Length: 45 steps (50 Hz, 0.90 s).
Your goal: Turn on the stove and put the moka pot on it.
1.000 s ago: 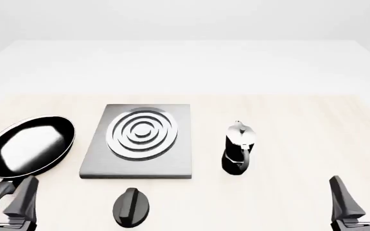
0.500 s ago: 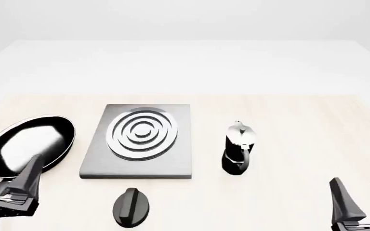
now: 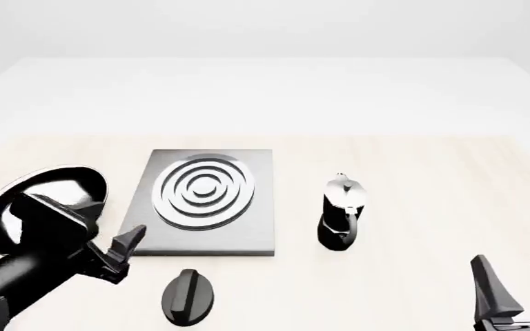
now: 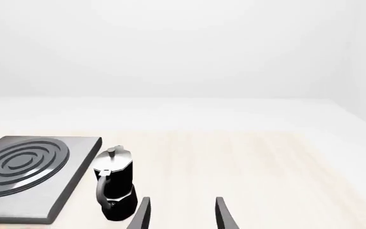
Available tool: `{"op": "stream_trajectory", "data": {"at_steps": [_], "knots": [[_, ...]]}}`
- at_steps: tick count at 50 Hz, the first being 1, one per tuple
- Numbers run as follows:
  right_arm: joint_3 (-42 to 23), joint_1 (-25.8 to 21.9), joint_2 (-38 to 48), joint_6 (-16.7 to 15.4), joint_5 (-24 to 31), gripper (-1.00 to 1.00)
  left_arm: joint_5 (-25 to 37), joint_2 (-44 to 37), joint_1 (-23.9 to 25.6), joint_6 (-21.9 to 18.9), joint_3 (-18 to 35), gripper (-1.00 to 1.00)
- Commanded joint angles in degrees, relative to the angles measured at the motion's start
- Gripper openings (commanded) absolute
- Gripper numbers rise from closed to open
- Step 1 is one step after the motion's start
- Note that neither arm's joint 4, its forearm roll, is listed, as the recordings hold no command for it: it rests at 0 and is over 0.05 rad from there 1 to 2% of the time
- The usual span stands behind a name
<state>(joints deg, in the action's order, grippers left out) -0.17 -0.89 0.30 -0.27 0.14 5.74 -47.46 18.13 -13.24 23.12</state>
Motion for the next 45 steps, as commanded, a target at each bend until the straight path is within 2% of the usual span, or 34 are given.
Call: {"op": "stream_trajectory", "data": {"at_steps": [1,10,23,28,45], "knots": [[0.02,-0.17,-0.14,0.07,0.2,1.0,3.22,-9.32,2.32,-4.39,0.83,1.0],[0.04,-0.15,-0.28,0.13,0.31,1.0,3.32,-10.6,0.96,-7.74,-0.4,1.0],[0.08,-0.14,-0.29,0.13,0.3,1.0,2.42,-13.54,2.84,-6.68,-2.32,1.0],[0.09,-0.27,-0.29,0.07,0.27,1.0,2.77,-15.02,4.71,-5.03,-2.79,1.0],[-0.01,-0.53,-0.21,-0.06,0.24,1.0,1.04,-17.33,4.51,-4.44,-6.41,1.0]]}}
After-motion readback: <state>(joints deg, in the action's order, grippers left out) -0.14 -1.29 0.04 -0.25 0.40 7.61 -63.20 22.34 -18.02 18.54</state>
